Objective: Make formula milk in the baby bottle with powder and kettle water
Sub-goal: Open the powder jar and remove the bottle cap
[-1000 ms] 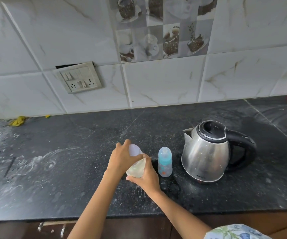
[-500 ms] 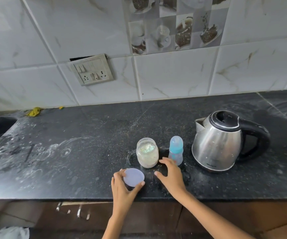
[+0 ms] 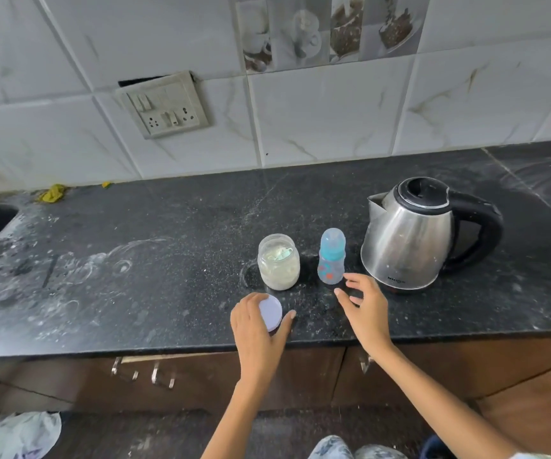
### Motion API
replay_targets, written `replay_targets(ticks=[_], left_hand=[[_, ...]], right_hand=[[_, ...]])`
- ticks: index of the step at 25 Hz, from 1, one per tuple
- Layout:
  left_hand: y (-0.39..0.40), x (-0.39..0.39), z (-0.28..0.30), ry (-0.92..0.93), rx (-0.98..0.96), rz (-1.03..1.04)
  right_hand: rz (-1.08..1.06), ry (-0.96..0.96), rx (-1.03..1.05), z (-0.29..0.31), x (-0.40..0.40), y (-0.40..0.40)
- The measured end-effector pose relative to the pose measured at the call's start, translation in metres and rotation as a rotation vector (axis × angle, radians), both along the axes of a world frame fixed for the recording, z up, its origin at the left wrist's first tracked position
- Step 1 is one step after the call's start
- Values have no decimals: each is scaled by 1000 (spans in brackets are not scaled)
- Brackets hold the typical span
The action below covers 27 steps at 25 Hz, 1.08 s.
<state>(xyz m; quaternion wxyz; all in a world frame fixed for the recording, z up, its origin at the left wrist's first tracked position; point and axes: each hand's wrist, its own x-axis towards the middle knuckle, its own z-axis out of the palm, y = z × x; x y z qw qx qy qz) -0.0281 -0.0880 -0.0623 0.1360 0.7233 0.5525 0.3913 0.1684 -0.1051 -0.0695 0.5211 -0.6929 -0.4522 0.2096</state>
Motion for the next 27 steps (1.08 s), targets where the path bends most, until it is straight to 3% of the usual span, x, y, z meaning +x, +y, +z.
replay_targets(ticks=[2,6,11,16,20,23,27], left_hand=[[-1,25,16,-55,95,-137],[37,79,43,-192,-91,-398],[94,109,57,-20,-299,-573],[113,111,55,25,-285,-559],[94,121,50,14,-233,-411],[83,126,48,121,-162,-250],[84,131,54,141,-211,-204]], right_hand=[[-15,52,-21,-3,3,10],[121,146,-100,-9,16,38],[303,202,-101,-10,30,60],[268,233,-89,-16,38,66],[168,209,6,-24,23,66],[91,82,38,-19,15,68],[4,-57,-37,-20,11,71]])
